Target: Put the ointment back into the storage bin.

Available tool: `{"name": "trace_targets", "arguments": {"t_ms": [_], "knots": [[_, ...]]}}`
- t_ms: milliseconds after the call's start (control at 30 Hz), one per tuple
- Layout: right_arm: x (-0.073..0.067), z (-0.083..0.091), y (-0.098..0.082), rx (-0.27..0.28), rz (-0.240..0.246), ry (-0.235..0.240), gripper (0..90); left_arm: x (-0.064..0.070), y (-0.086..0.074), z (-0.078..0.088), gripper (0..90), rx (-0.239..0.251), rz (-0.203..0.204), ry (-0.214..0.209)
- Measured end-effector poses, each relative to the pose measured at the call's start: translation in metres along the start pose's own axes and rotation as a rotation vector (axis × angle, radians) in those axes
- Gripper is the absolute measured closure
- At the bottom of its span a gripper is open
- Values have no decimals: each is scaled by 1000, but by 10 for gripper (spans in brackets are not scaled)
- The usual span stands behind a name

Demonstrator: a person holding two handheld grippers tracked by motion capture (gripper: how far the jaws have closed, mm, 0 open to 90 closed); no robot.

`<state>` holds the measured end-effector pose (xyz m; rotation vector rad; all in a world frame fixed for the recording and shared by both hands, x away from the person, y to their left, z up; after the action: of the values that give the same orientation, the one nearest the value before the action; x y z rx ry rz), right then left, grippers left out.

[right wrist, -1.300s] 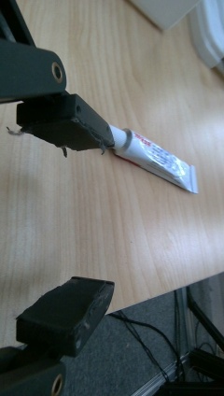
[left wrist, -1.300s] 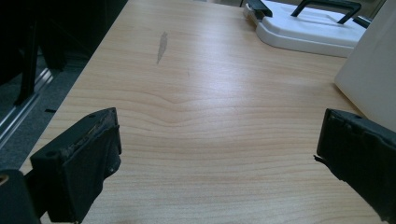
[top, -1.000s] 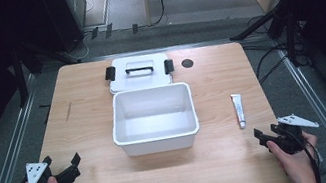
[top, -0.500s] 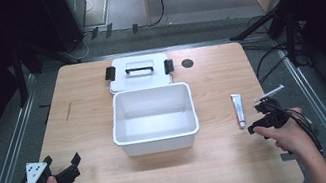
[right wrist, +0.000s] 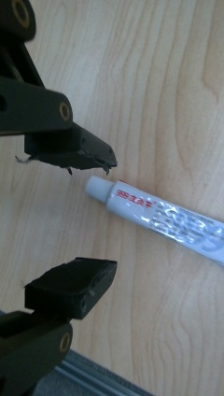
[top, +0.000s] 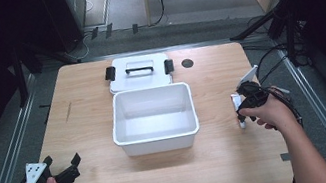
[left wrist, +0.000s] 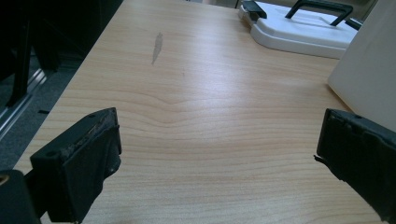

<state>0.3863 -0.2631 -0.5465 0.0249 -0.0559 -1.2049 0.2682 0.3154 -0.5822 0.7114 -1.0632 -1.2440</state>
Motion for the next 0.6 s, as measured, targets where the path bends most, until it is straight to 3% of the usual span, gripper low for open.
{"name": "trace_targets", "arguments": {"t_ms": [100, 267, 333, 367, 533, 600], "knots": [[1, 1, 10, 0, -9, -7, 489, 0, 0, 0, 4, 2, 0, -2], [-3, -3, 21, -8, -31, 25, 554, 0, 0, 0, 5, -1, 1, -4], [-4, -5, 23, -18, -38, 26, 541, 0, 0, 0, 4, -2, 1, -5], [-3, -6, 26, -25, -70, 10, 562, 0, 0, 0, 4, -3, 0, -5], [-3, -13, 30, -51, -123, 6, 605, 0, 0, 0, 5, -4, 1, -6], [-3, -15, 30, -63, -123, 3, 616, 0, 0, 0, 4, -5, 1, -6]]}}
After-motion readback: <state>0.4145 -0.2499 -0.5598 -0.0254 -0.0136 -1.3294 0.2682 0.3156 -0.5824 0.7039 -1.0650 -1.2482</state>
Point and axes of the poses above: each handheld gripper's, and its own axes: z roughly backward along the jaws, y roughly out of its top, x roughly to its right, the point moved 8 cm from there along -z, roughly forward along the jaws, and after that the axes turned 4 degrees about z, right-handed, at the moved point
